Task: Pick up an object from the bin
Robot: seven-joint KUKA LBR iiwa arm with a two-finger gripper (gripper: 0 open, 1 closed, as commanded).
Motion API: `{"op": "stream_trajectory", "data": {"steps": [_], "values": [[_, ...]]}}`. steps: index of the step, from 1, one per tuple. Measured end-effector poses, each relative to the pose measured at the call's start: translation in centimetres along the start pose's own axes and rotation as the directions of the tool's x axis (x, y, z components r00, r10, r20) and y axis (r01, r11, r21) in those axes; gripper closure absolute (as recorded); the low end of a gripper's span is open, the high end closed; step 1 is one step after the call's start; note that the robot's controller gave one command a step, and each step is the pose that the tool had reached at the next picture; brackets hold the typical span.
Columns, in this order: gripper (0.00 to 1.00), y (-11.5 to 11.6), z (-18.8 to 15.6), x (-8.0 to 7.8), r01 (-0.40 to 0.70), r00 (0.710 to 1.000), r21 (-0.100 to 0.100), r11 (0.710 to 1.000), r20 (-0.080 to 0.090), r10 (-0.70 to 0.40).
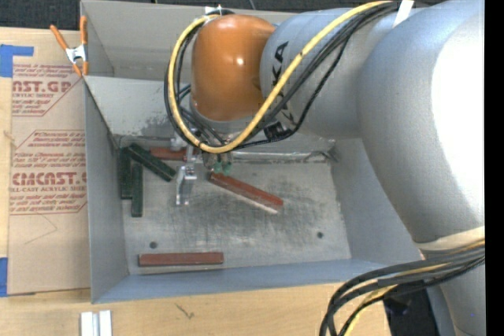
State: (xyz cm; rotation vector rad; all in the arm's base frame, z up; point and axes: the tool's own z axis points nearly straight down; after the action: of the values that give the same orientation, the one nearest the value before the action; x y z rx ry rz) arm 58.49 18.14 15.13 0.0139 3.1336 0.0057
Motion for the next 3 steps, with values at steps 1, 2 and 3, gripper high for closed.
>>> {"op": "stream_trajectory", "data": {"steps": [1, 2, 3], "values": [[0.0, -3.0, 2.6, 0.4, -0.1, 0.995, 0.004, 0.995, -0.01, 0.1], [0.0, -4.3, 7.1, 0.5, 0.005, 1.0, 0.003, 1.0, -0.003, -0.005], [0.0, -8.1, 7.1, 0.3, 0.023, 1.0, 0.002, 1.0, -0.002, -0.023]]}}
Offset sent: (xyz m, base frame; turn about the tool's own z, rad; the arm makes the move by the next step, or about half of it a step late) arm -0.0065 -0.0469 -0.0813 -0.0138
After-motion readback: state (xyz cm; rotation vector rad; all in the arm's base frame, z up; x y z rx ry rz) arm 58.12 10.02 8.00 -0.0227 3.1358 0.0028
